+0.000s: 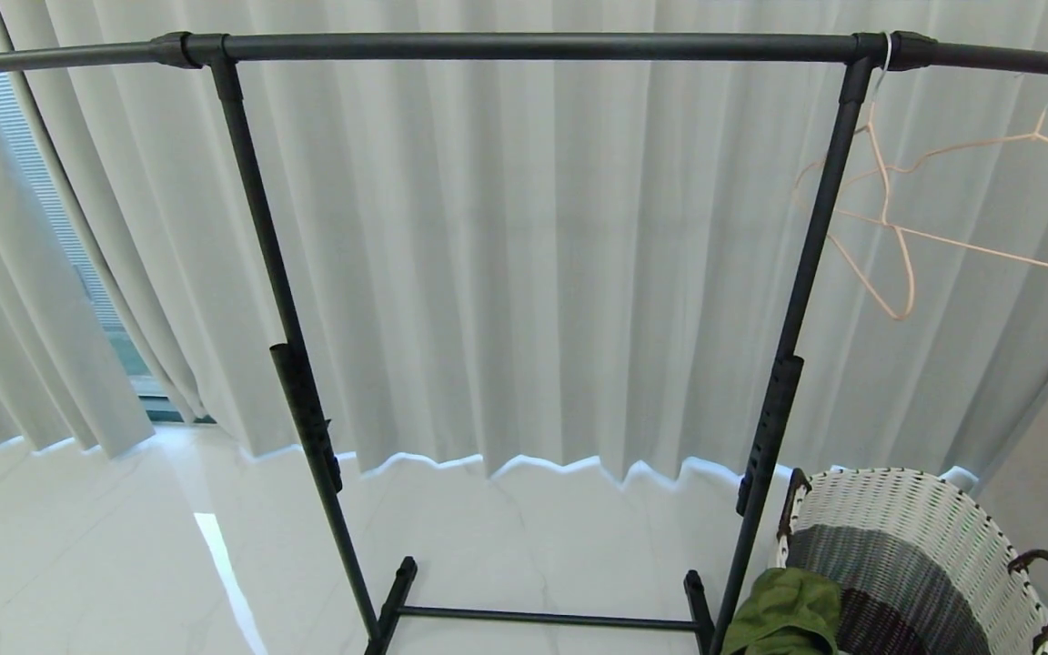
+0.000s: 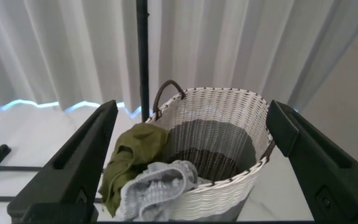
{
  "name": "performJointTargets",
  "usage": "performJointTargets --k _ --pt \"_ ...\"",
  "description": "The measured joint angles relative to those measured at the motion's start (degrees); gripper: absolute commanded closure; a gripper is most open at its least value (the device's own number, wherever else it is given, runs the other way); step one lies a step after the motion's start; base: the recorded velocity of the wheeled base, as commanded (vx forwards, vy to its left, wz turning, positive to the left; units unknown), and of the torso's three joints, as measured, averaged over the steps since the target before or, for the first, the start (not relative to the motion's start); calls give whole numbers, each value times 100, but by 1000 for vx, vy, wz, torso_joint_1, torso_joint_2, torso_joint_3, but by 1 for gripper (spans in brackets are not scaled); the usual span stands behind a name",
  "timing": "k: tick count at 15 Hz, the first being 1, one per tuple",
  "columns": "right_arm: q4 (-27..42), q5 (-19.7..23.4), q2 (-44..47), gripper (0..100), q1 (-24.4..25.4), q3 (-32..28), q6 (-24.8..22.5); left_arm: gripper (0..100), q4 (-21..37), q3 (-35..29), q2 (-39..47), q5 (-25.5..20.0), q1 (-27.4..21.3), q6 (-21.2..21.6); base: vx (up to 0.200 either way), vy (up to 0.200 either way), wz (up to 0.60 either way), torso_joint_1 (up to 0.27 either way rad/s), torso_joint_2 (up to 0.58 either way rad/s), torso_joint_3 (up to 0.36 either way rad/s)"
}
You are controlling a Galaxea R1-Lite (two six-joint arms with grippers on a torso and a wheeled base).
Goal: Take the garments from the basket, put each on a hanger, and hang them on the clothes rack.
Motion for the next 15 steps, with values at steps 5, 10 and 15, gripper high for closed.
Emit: performJointTargets --k 5,10,15 --pt "34 121 60 0 35 -230 -385 0 -2 0 0 0 0 -17 0 0 0 0 0 0" --pt "592 -22 2083 0 241 -1413 -733 0 -2 0 0 0 0 -16 0 0 0 0 0 0" --pt "589 -340 4955 0 191 -1712 -1663 0 -2 0 0 -2 0 -16 0 0 0 0 0 0"
